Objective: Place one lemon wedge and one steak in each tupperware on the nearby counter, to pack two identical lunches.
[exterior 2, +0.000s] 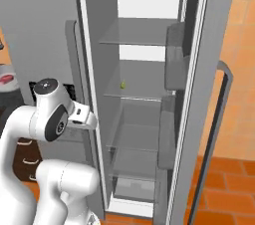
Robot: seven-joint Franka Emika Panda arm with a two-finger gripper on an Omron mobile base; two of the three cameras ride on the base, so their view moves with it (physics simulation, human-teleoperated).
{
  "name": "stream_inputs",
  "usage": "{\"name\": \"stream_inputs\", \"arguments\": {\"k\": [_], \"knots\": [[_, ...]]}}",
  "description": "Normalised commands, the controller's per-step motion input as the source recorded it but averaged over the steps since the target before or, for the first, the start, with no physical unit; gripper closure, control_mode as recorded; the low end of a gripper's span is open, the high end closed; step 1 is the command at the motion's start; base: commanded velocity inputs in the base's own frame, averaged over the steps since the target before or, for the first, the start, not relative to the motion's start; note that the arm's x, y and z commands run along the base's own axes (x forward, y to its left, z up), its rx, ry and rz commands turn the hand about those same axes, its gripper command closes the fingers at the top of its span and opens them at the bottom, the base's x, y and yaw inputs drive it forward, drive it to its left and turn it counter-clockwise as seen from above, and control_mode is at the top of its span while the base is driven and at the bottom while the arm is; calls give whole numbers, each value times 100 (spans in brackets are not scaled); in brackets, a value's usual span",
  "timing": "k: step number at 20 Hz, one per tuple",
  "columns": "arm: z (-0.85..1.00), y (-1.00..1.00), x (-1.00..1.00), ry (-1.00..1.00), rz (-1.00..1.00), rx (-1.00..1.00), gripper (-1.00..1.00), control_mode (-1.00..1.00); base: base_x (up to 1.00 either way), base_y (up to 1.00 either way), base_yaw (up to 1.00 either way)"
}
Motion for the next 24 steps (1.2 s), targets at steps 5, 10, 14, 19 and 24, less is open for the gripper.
{"name": "stream_inputs", "arguments": {"k": [5,10,14,19,24], "knots": [[0,0,0,0,0,0,-100,100,50,-40,7],[0,0,0,0,0,0,-100,100,73,-1,4],[0,0,0,0,0,0,-100,100,25,-26,2],[0,0,0,0,0,0,-100,100,0,-57,1],[0,0,0,0,0,0,-100,100,17,-19,1]]}}
